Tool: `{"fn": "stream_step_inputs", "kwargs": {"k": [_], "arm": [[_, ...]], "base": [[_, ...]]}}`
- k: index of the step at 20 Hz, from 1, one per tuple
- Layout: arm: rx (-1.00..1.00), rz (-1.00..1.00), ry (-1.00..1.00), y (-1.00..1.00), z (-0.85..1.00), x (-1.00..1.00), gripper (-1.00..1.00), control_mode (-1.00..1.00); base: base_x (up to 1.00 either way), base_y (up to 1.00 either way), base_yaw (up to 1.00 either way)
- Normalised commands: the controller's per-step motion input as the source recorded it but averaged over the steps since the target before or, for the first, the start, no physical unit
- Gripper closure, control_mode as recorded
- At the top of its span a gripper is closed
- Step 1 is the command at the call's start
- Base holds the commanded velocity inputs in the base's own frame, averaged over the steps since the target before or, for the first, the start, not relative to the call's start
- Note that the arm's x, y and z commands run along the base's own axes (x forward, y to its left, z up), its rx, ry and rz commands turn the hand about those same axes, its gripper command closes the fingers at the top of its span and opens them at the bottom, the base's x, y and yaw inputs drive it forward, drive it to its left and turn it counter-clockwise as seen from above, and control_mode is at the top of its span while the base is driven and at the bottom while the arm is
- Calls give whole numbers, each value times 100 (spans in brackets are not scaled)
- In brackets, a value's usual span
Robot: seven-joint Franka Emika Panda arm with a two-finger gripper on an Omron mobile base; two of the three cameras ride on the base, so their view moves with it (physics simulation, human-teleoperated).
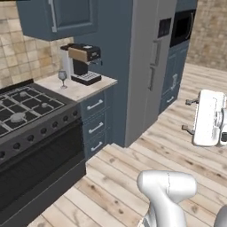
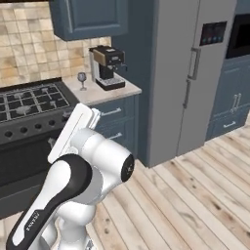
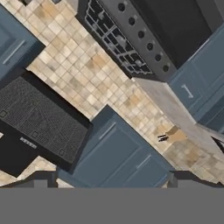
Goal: Retrieve the wine glasses from the counter and place one next to each plate.
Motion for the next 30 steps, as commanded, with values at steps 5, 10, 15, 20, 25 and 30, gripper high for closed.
{"fn": "stream_step_inputs", "kwargs": {"k": [5,10,15,20,25,30], "arm": [[0,0,0,0,0,0,-100,100],[0,0,0,0,0,0,-100,100],[0,0,0,0,0,0,-100,100],[0,0,0,0,0,0,-100,100],[0,0,0,0,0,0,-100,100],[0,0,0,0,0,0,-100,100]], "base": [[100,99,-10],[100,62,23],[100,-11,18],[100,-6,-24],[100,63,-22],[100,38,20]]}}
